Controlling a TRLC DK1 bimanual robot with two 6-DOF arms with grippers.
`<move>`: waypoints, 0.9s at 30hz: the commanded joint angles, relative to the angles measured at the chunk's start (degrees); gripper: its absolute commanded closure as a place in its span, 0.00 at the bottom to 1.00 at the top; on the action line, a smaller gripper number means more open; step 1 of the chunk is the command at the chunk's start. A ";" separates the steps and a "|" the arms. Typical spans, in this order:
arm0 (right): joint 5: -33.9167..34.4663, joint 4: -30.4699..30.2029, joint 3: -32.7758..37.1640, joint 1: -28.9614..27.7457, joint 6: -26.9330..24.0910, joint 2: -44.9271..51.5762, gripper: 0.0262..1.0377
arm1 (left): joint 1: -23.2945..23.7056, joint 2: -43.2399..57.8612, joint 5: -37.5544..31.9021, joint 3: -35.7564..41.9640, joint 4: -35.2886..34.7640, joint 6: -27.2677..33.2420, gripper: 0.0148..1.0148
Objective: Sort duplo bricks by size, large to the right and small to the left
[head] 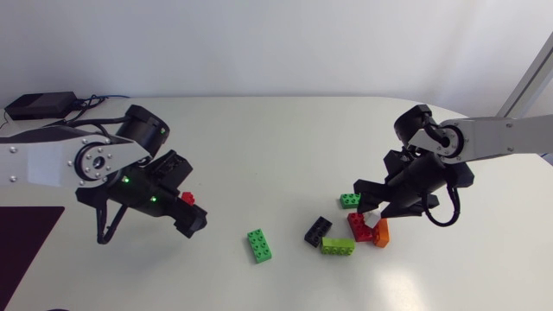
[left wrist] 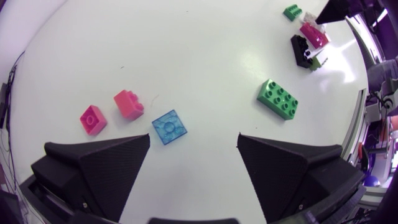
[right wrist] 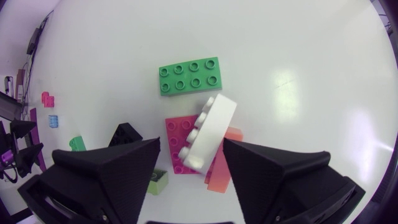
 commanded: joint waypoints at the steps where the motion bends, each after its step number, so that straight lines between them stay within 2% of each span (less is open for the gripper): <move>1: 0.02 -0.63 -0.60 -0.69 -0.88 -0.36 0.03 | -2.91 1.00 0.64 -1.07 -0.64 1.93 0.03; 6: -0.34 -2.92 1.95 -0.43 0.00 -3.34 0.03 | -12.14 -0.93 2.13 -0.28 -1.61 7.29 0.03; 11: -0.86 -4.41 2.30 0.19 0.79 -5.37 0.03 | -20.40 1.00 2.48 2.18 -1.96 15.73 0.03; 13: -1.13 -4.76 2.04 0.27 0.96 -6.42 0.03 | -21.37 3.55 2.48 4.11 -2.23 17.40 0.03; 20: -2.53 -6.52 1.60 -1.57 0.87 -10.81 0.03 | -20.49 13.92 2.48 10.70 -2.84 22.15 0.03; 27: -3.41 -8.46 1.60 -3.86 0.35 -14.68 0.03 | -19.70 22.54 2.83 15.98 -5.39 23.11 0.03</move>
